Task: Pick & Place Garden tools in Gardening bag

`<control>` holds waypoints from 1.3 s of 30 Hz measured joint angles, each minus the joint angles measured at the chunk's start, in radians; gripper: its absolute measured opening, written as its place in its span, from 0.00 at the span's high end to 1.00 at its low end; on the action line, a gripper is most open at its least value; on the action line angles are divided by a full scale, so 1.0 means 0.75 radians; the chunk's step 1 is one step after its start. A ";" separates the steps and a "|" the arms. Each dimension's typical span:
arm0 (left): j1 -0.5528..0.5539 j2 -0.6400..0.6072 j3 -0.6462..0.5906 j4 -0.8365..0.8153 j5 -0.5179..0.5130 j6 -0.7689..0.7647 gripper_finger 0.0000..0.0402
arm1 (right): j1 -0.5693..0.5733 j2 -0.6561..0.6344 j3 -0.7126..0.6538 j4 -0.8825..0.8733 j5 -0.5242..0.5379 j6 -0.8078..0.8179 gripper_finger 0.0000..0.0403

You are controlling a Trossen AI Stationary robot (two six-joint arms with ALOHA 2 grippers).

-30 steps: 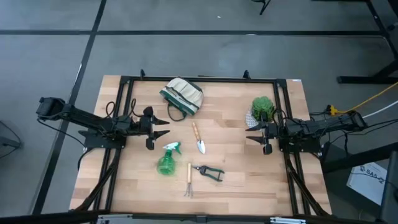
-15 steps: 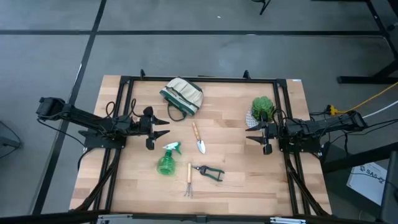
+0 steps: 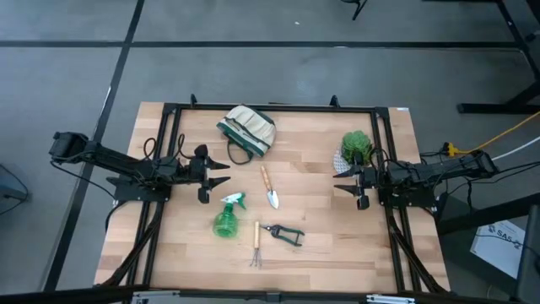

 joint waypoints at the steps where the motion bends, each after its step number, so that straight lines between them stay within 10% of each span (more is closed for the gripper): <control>1: 0.000 0.000 0.000 0.000 0.000 0.000 0.56 | -0.001 0.000 0.000 0.007 0.012 0.000 0.64; 17: 0.000 0.000 0.000 0.000 0.000 0.000 0.56 | 0.009 0.126 0.062 0.176 -0.166 0.229 0.64; 39: 0.000 0.000 0.000 0.000 0.000 0.000 0.56 | 0.032 1.292 0.808 0.088 0.130 0.118 0.64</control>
